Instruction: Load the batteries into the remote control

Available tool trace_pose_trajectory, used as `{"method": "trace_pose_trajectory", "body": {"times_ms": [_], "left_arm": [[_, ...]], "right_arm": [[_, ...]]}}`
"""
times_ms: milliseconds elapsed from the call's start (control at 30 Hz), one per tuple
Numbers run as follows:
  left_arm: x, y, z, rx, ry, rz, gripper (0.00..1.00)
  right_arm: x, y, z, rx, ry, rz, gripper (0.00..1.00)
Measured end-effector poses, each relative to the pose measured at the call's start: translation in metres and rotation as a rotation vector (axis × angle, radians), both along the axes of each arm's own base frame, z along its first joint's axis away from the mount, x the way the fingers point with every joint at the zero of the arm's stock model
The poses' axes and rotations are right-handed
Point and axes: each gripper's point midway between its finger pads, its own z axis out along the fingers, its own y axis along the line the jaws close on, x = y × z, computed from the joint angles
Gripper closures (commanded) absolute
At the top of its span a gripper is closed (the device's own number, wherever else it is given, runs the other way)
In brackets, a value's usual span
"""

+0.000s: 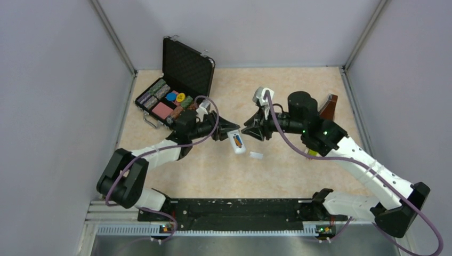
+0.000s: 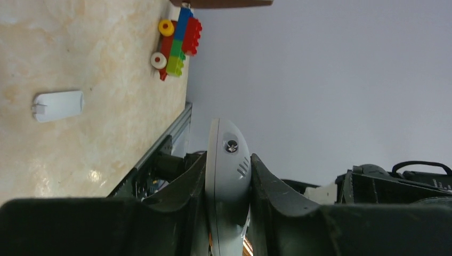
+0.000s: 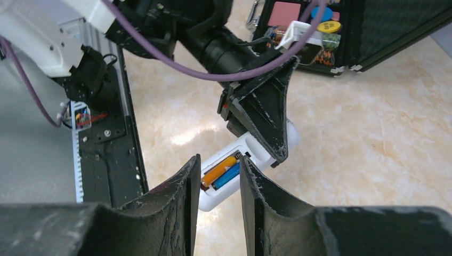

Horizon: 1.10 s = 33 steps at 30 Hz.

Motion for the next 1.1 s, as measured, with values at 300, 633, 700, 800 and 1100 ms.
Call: {"method": "trace_pose_trajectory", "body": {"times_ms": [300,633,700,800,1100], "left_arm": [[-0.021,-0.012,0.026,-0.089,-0.08,-0.206,1.0],[-0.031,-0.014,0.049,-0.122,-0.199,-0.29,1.0],[-0.033,-0.014,0.048,-0.122,-0.204,-0.299,1.0],[-0.034,-0.014,0.048,-0.122,-0.205,-0.306,1.0],[-0.032,-0.015,0.051,-0.117,-0.22,-0.307,1.0]], "right_arm": [[-0.031,0.01,-0.011,-0.022,-0.102,0.125,0.69],[-0.042,0.017,-0.018,-0.066,-0.17,0.165,0.8],[-0.042,0.016,-0.021,-0.081,-0.175,0.171,0.81],[-0.044,0.017,-0.029,-0.112,-0.168,0.188,0.81],[-0.051,0.019,-0.042,-0.156,-0.159,0.223,0.84]]}}
